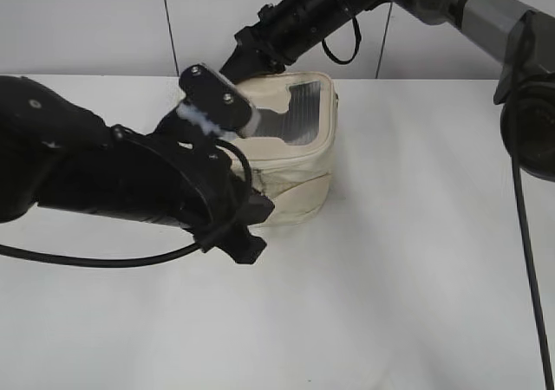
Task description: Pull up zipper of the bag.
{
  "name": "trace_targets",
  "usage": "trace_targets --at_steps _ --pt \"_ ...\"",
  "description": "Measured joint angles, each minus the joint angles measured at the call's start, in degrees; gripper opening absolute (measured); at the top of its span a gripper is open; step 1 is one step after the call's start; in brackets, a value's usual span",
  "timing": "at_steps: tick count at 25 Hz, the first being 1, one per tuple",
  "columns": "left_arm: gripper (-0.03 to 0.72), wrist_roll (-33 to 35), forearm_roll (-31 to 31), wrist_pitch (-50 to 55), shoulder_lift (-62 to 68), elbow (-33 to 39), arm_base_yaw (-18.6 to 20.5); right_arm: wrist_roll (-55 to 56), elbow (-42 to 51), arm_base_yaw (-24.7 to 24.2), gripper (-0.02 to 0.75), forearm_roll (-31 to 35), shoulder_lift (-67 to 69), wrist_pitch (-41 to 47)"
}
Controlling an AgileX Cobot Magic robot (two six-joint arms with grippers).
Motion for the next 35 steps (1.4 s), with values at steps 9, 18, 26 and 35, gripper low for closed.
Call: trace_targets --at_steps 9,18,26,35 --pt "0.404 -3.29 -1.11 26.63 -7.05 0.00 18.01 5.87 -1.44 -6.59 0.390 -1.76 -2.32 2.51" --pt "0.425 -8.56 1.93 33.78 -0.38 -17.32 30.71 7.50 9.66 -17.72 0.265 -2.87 -11.53 2.48" --pt "0.425 -12.11 9.77 49.32 26.90 -55.13 28.73 -24.78 66.14 -21.03 0.255 16.64 -35.32 -18.39" --pt "0.426 -19.89 21.91 54.98 40.48 -75.05 24.70 -61.87 87.68 -20.67 0.417 49.05 -40.93 -22.97"
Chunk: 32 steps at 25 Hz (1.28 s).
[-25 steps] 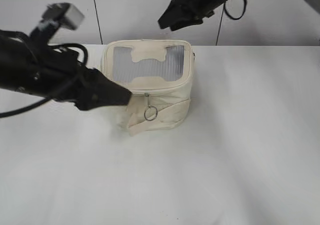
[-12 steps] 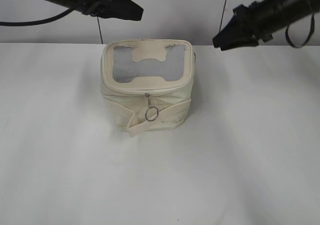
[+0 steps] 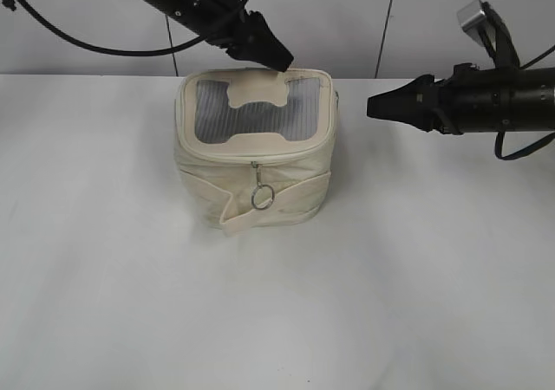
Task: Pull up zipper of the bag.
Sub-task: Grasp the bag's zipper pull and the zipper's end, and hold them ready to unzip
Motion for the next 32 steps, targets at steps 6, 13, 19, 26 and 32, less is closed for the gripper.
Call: trace_targets --at_steps 6,13,19,26,32 --pt "0.426 -1.35 3.76 0.74 0.48 -0.37 0.00 -3.04 0.10 0.92 0.452 1.74 0.07 0.00" --pt "0.269 -3.74 5.47 2.30 2.62 -0.87 0.00 -4.91 0.10 2.03 0.452 2.02 0.43 -0.91" --pt "0.066 -4.06 5.92 2.39 2.62 -0.99 -0.07 -10.72 0.10 5.22 0.452 4.22 3.30 -6.76" --pt "0.064 -4.07 5.92 2.33 2.62 -0.99 -0.07 -16.46 -3.58 8.96 0.452 6.74 7.79 -12.34" --pt "0.064 -4.12 5.98 2.33 2.62 -0.99 -0.07 -16.74 -9.06 9.70 0.452 6.85 11.74 -13.83"
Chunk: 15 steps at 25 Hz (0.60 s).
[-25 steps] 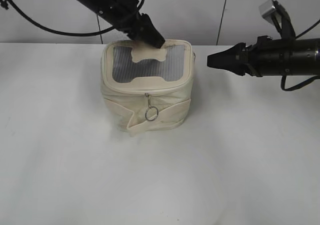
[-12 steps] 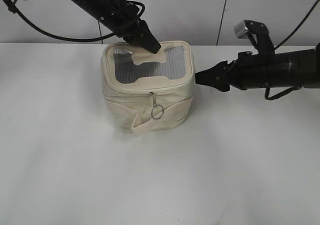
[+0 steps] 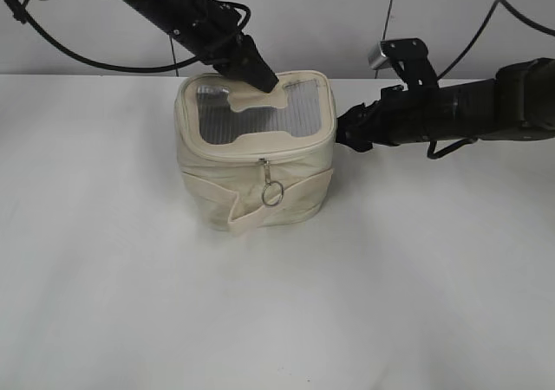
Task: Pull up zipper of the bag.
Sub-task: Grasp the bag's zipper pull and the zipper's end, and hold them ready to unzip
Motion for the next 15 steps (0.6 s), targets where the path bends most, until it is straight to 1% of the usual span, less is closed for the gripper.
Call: trace_targets --at_steps 3,6,7,8,10,11,13,15 --pt "0.064 0.00 0.10 -0.11 0.00 0.00 0.00 -0.07 -3.16 0.64 0.445 -0.06 1.76 -0.76" --pt "0.061 -0.12 0.10 -0.11 0.00 0.00 0.06 -0.23 -6.22 0.81 0.404 0.06 3.84 -0.77" --pt "0.061 -0.12 0.10 -0.11 0.00 0.00 0.06 -0.23 -6.96 0.88 0.367 0.10 4.39 -0.77" --pt "0.061 -0.12 0.10 -0.11 0.00 0.00 0.06 -0.23 -7.41 0.94 0.313 0.10 4.65 -0.72" --pt "0.061 -0.12 0.10 -0.11 0.00 0.00 0.06 -0.08 -7.76 0.99 0.115 0.10 4.80 -0.55" --pt "0.061 -0.12 0.11 -0.15 0.00 0.00 0.06 0.95 -7.76 0.99 0.058 0.10 4.80 -0.47" --pt "0.061 -0.12 0.17 -0.15 0.00 0.00 0.06 5.31 -7.76 0.99 0.008 -2.41 4.80 -0.35" --pt "0.060 -0.19 0.11 -0.15 0.00 0.00 0.06 11.00 -6.92 0.99 0.008 -7.31 3.92 -0.35"
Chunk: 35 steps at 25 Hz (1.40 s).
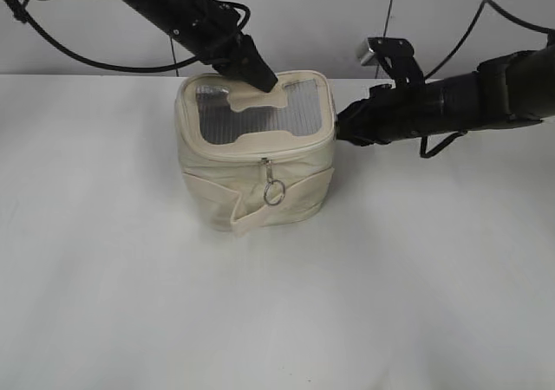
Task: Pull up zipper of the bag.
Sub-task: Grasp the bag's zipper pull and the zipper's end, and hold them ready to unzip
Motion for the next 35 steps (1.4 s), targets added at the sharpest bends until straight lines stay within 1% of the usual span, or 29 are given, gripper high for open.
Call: trace_targets --at_steps 2,4,11,13,15,17,20,22,26,29,30,31,32,33,34,35 --pt "0.060 -0.15 0.00 -0.22 0.00 0.00 0.00 3.62 3.10 0.06 0.008 -3.36 -2.60 -0.76" --pt "0.060 -0.85 0.00 -0.37 0.00 0.00 -0.06 4.84 7.88 0.06 0.008 -4.26 -6.86 -2.00" --pt "0.060 -5.35 0.35 -1.46 0.00 0.00 -0.24 6.31 22.04 0.17 0.008 -4.83 -19.78 -1.98" --pt "0.060 -7.24 0.35 -1.77 0.00 0.00 -0.24 7.12 24.80 0.17 0.008 -4.87 -22.57 -1.42" --pt "0.060 -9.41 0.35 -2.19 0.00 0.00 -0.28 8.09 26.85 0.31 0.008 -4.87 -24.97 0.94" --pt "0.060 -11.69 0.55 -2.56 0.00 0.00 -0.48 9.27 27.90 1.39 0.008 -4.87 -26.10 2.45" --pt "0.059 -14.49 1.00 -3.33 0.00 0.00 -0.93 10.28 27.96 6.36 0.008 -3.31 -26.29 1.26" --pt "0.059 -15.19 1.52 -4.13 0.00 0.00 -1.32 10.59 26.90 11.59 0.008 -1.09 -25.75 -0.62" --pt "0.059 -15.39 2.54 -4.98 -0.09 0.00 -2.31 11.05 21.31 20.84 0.008 2.11 -21.65 -5.52" --pt "0.059 -15.17 2.84 -5.03 -0.16 0.00 -2.62 14.66 18.78 23.61 0.009 2.16 -19.59 -9.11" --pt "0.065 -15.17 2.84 -4.92 -0.21 0.00 -2.62 17.12 18.65 23.66 0.015 0.58 -19.59 -9.47" --pt "0.092 -15.23 2.73 -4.87 -0.21 0.00 -2.62 20.27 18.45 23.41 0.033 -1.80 -19.59 -9.38" --pt "0.133 -15.49 2.33 -4.95 -0.21 0.00 -2.62 23.47 18.30 22.85 0.075 -5.66 -19.59 -8.30" --pt "0.199 -15.81 1.93 -5.00 -0.21 0.00 -2.62 27.76 18.30 21.99 0.141 -10.21 -19.71 -6.55" --pt "0.269 -16.08 1.61 -4.75 -0.27 0.00 -2.62 31.99 18.30 21.26 0.225 -14.18 -20.09 -4.48" --pt "0.321 -16.65 1.38 -4.11 -0.42 0.00 -2.56 35.27 18.30 20.14 0.298 -18.87 -20.81 -2.82"
